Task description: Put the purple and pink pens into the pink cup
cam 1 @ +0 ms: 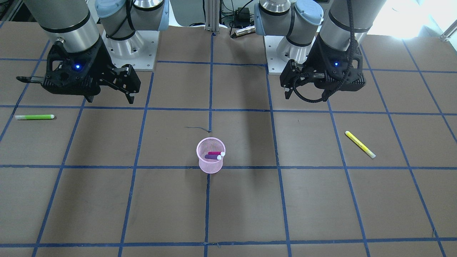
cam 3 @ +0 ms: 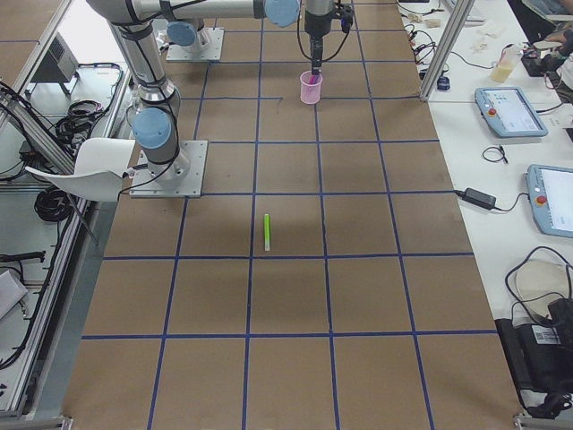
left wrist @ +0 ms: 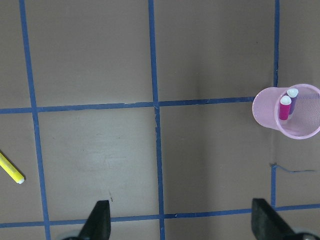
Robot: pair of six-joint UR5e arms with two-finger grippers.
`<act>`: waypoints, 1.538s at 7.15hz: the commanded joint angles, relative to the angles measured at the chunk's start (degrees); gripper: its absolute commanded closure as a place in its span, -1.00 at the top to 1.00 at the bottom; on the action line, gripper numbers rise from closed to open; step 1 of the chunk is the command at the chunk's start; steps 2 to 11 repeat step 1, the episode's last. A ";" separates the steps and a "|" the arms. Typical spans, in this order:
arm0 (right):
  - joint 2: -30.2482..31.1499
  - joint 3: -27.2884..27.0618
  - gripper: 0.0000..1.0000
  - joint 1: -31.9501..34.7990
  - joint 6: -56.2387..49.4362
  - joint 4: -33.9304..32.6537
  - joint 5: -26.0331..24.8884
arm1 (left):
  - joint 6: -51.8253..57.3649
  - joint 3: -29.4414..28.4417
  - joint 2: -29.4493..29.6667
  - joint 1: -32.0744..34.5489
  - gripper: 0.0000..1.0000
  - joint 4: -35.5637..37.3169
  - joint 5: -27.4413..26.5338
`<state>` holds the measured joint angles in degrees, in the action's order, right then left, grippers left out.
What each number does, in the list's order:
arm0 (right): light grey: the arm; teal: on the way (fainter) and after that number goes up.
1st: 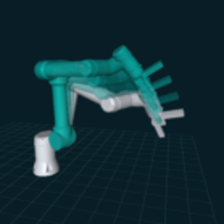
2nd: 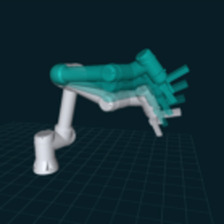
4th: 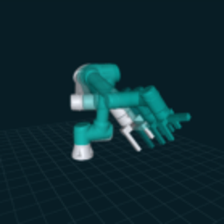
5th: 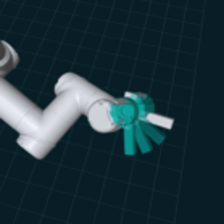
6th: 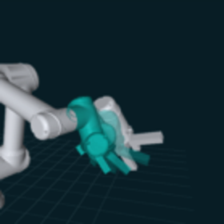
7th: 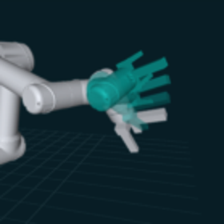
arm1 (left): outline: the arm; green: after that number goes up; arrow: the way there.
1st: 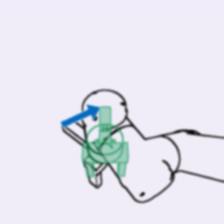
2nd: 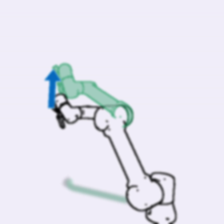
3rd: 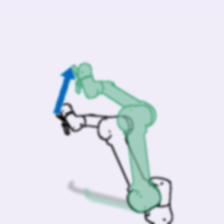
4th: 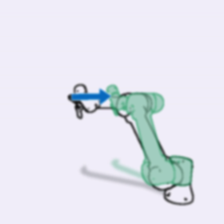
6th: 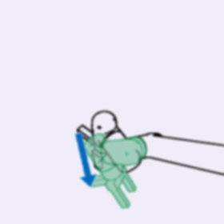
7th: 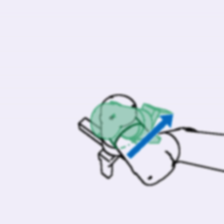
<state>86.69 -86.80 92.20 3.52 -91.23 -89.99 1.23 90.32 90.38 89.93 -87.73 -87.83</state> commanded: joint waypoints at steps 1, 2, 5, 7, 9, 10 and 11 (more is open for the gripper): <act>0.06 -0.13 1.00 0.00 -0.09 -0.08 0.16 | -0.18 0.04 0.06 -0.02 1.00 0.10 -0.06; 0.06 -0.13 1.00 0.00 -0.09 -0.08 0.16 | -0.18 0.04 0.06 -0.02 1.00 0.10 -0.06; 0.06 -0.13 1.00 0.00 -0.09 -0.08 0.16 | -0.18 0.04 0.06 -0.02 1.00 0.10 -0.06; 0.06 -0.13 1.00 0.00 -0.09 -0.08 0.16 | -0.18 0.04 0.06 -0.02 1.00 0.10 -0.06; 0.06 -0.13 1.00 0.00 -0.09 -0.08 0.16 | -0.18 0.04 0.06 -0.02 1.00 0.10 -0.06; 0.06 -0.13 1.00 0.00 -0.09 -0.08 0.16 | -0.18 0.04 0.06 -0.02 1.00 0.10 -0.06; 0.06 -0.13 1.00 0.00 -0.09 -0.08 0.16 | -0.18 0.04 0.06 -0.02 1.00 0.10 -0.06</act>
